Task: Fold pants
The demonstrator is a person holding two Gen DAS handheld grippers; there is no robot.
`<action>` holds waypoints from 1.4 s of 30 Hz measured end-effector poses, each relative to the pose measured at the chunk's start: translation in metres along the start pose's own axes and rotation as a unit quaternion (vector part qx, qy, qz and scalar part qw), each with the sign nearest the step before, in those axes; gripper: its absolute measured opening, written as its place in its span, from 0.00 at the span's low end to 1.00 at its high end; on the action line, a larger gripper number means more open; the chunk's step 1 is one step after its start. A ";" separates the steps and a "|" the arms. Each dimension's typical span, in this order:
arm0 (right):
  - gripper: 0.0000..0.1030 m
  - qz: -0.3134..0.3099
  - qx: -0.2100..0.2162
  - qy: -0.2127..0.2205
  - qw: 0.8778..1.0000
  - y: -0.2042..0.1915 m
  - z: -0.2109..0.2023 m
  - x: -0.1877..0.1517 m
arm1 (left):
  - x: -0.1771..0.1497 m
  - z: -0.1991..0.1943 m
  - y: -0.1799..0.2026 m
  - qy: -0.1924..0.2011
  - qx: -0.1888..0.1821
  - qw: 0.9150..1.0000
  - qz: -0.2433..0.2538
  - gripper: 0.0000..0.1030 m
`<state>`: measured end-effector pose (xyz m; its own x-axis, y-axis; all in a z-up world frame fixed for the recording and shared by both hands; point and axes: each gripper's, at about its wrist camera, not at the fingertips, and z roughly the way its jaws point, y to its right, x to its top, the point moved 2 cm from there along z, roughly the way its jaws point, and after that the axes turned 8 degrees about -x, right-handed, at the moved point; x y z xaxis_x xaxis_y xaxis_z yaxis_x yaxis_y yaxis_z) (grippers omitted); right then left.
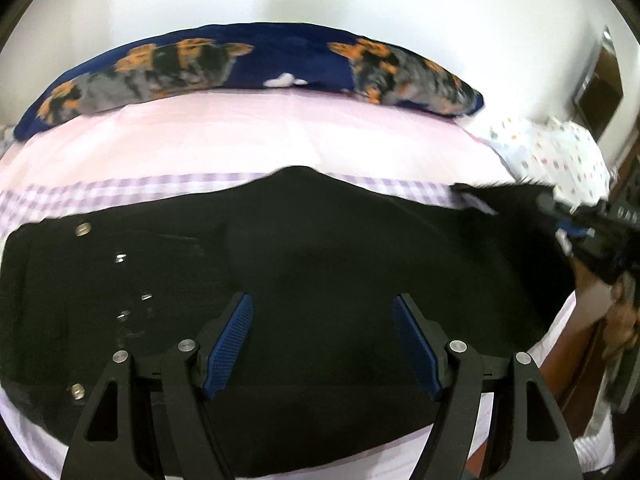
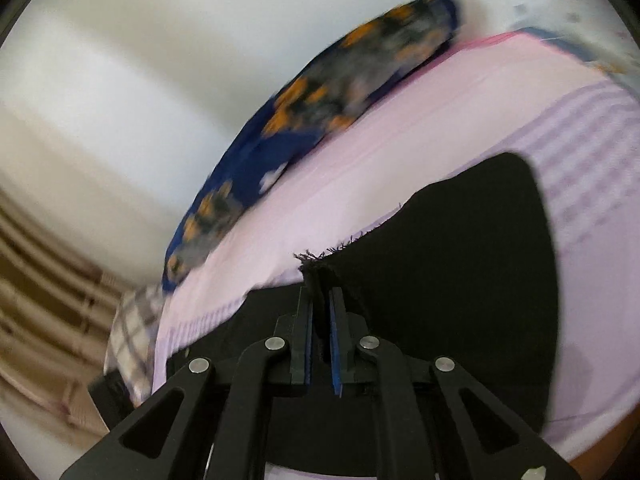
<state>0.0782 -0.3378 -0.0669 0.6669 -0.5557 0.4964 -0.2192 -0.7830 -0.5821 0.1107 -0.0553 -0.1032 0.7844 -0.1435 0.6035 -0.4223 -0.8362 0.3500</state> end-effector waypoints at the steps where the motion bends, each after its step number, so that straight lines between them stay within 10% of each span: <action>1: 0.07 -0.008 0.002 -0.013 1.000 -0.009 0.009 -0.007 | 0.000 -0.003 -0.005 0.002 0.003 1.000 -0.007 0.71; 12: 0.07 -0.075 -0.045 -0.065 0.994 -0.024 0.044 -0.048 | -0.014 -0.006 -0.035 -0.004 0.005 0.999 -0.044 0.71; 22: 0.07 -0.057 0.030 -0.096 0.993 -0.052 0.051 -0.050 | -0.007 -0.015 -0.038 0.003 -0.012 0.999 -0.042 0.71; 42: 0.08 -0.239 0.000 -0.204 0.949 -0.090 0.091 -0.124 | 0.004 -0.031 -0.045 -0.015 -0.097 0.992 -0.079 0.71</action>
<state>0.0801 -0.1732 -0.1346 0.9103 0.0169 0.4135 0.1779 -0.9181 -0.3541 0.1187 -0.0017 -0.0941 0.8599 -0.0373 0.5091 -0.3698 -0.7329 0.5710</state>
